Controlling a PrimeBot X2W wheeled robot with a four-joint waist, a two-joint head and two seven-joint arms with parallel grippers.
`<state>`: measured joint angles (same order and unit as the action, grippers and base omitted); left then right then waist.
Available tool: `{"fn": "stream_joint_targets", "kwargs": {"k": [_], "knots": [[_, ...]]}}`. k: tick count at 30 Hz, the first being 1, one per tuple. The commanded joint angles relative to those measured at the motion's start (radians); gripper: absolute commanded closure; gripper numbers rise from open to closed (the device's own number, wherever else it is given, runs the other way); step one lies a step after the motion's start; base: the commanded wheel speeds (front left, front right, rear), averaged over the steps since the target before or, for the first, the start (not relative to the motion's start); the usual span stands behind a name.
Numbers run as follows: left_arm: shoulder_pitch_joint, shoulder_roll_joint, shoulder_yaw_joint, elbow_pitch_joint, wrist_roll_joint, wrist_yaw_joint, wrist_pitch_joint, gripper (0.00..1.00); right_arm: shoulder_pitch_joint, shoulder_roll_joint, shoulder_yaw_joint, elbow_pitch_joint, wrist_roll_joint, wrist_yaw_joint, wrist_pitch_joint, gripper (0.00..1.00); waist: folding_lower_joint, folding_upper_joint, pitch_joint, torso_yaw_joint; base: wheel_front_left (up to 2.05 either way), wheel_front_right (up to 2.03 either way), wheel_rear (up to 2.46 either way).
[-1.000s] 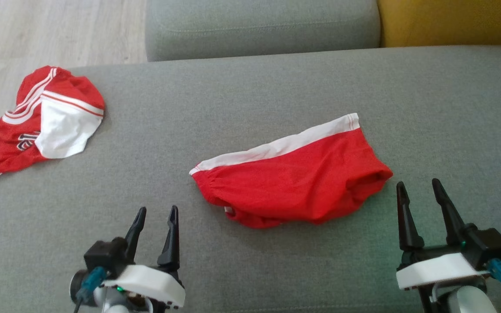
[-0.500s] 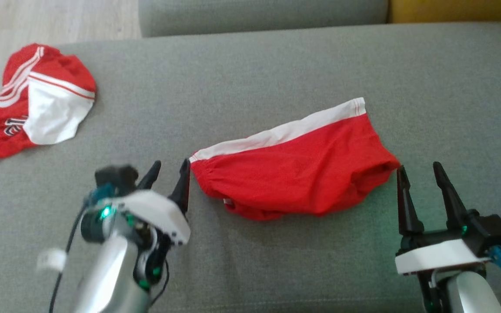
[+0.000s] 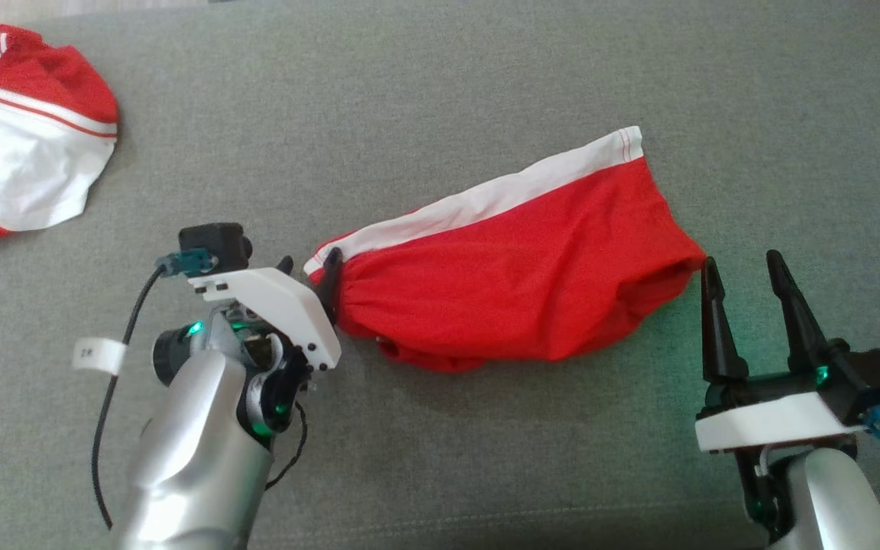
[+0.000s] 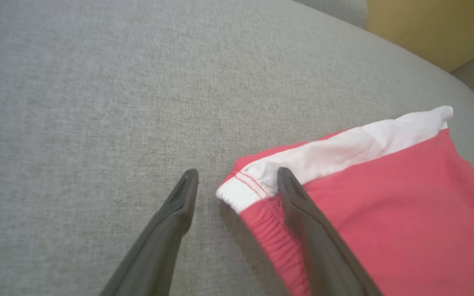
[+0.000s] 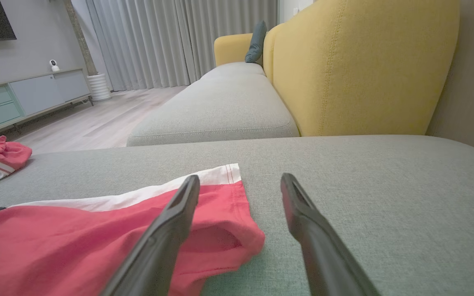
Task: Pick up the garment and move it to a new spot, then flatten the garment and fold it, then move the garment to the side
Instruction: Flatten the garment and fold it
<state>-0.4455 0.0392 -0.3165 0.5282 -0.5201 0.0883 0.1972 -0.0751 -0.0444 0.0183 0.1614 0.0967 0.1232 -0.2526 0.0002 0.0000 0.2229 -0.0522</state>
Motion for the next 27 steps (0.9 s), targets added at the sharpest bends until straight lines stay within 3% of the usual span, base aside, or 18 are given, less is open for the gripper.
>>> {"fn": "stream_joint_targets", "kwargs": {"k": [1, 4, 5, 8, 12, 14, 16, 21, 27], "knots": [[-0.045, 0.011, 0.019, -0.025, -0.006, 0.006, 0.004, 0.00, -0.032, -0.006, 0.019, -0.036, 0.000, 0.008, -0.009, 0.00, -0.0002, 0.0000, 0.005, -0.001, 0.00, 0.00, 0.00], [-0.048, 0.011, 0.008, -0.027, -0.015, 0.015, 0.020, 0.00, -0.035, -0.006, 0.020, -0.036, 0.003, 0.008, -0.009, 0.00, -0.0002, 0.0000, 0.009, 0.000, 0.00, 0.00, 0.00], [-0.049, 0.011, 0.004, -0.030, -0.018, 0.016, 0.026, 0.09, -0.035, -0.006, 0.020, -0.035, 0.003, 0.008, -0.009, 0.00, -0.0002, 0.0000, 0.009, 0.001, 0.00, 0.00, 0.00], [-0.048, 0.011, -0.009, -0.038, -0.021, 0.019, 0.056, 0.51, -0.036, -0.006, 0.022, -0.034, 0.004, 0.008, -0.009, 0.00, -0.0002, 0.0000, 0.009, 0.003, 0.00, 0.00, 0.00], [-0.046, 0.015, -0.013, -0.063, -0.025, 0.024, 0.073, 0.55, -0.039, -0.006, 0.023, -0.035, 0.006, 0.008, -0.009, 0.00, -0.0002, 0.0000, 0.009, 0.003, 0.00, 0.00, 0.00], [-0.044, 0.020, -0.014, -0.068, -0.024, 0.028, 0.077, 0.71, -0.040, -0.006, 0.026, -0.035, 0.007, 0.008, -0.009, 0.00, -0.0002, 0.0000, 0.011, 0.000, 0.00, 0.00, 0.00], [-0.043, 0.024, -0.013, -0.073, -0.022, 0.031, 0.071, 1.00, -0.043, -0.006, 0.029, -0.035, 0.009, 0.008, -0.009, 0.00, -0.0002, 0.0000, 0.012, -0.003, 0.00, 0.00, 0.00], [-0.040, 0.034, -0.010, -0.096, -0.007, 0.035, 0.020, 1.00, -0.058, -0.006, 0.022, -0.030, 0.000, 0.008, -0.009, 0.00, -0.0002, 0.0000, 0.011, -0.003, 0.00, 0.00, 0.00], [-0.010, 0.033, -0.014, -0.123, -0.002, 0.035, -0.052, 1.00, -0.204, -0.006, -0.021, 0.062, -0.111, 0.008, 0.004, 0.00, -0.0002, 0.0000, 0.015, 0.017, 0.00, 0.00, 0.00]]}}
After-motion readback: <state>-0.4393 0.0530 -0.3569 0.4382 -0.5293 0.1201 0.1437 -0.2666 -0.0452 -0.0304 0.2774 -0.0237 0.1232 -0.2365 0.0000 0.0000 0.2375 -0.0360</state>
